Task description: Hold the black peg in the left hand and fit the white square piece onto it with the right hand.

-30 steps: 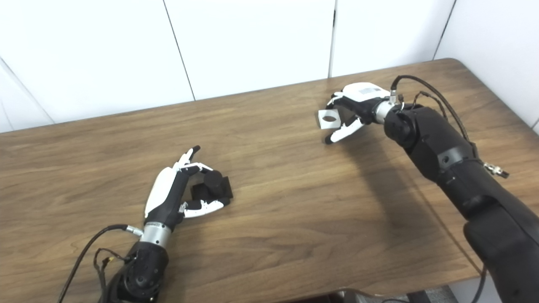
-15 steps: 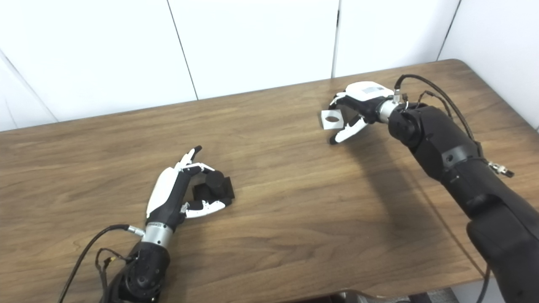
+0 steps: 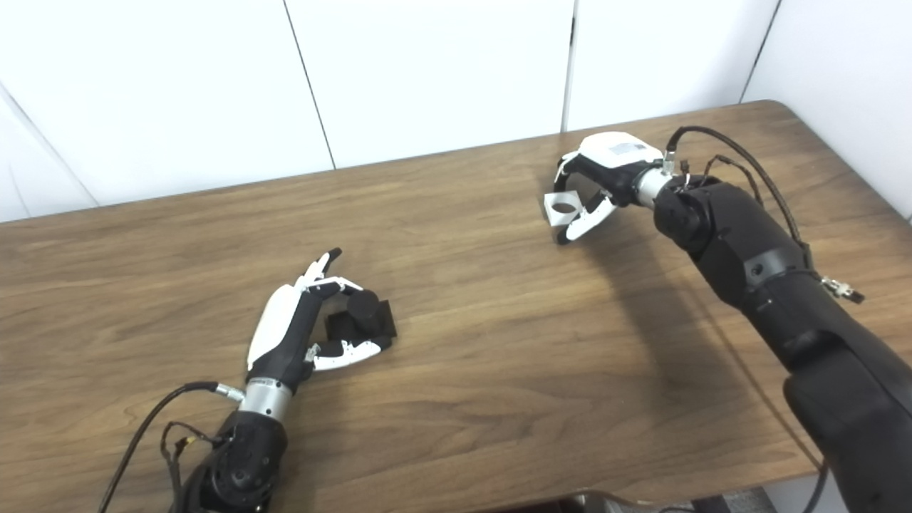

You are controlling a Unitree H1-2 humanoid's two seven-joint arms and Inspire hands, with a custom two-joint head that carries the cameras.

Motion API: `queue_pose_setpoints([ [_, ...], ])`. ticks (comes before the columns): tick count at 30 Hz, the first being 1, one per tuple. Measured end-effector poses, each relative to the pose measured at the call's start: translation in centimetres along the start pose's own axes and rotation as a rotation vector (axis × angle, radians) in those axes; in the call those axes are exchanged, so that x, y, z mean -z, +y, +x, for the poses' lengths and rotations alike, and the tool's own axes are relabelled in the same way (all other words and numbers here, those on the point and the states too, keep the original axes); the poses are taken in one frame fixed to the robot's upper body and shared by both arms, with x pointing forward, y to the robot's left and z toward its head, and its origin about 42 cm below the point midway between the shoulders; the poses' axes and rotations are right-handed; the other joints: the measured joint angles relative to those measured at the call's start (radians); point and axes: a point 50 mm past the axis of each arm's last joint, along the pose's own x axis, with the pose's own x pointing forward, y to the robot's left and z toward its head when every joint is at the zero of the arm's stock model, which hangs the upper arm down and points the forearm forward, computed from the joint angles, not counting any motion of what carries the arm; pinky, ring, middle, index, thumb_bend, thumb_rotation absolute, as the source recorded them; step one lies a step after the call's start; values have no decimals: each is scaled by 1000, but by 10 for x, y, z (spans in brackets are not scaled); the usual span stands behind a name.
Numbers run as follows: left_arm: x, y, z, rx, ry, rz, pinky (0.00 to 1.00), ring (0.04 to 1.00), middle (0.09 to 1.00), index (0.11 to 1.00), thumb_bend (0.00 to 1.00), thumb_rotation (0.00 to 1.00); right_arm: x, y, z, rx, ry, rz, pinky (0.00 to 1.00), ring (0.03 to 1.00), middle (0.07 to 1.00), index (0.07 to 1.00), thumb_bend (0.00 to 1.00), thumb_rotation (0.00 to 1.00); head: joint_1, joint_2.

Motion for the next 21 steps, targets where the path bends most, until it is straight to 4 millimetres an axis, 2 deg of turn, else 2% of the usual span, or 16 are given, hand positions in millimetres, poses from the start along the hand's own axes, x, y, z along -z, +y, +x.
queue_pose_setpoints([
  [21, 1, 1, 0, -1, 1, 2, 1000, 1000, 989, 494, 521, 80, 1, 1, 0, 19, -1, 10, 938, 919, 873, 654, 699, 327, 5, 2],
])
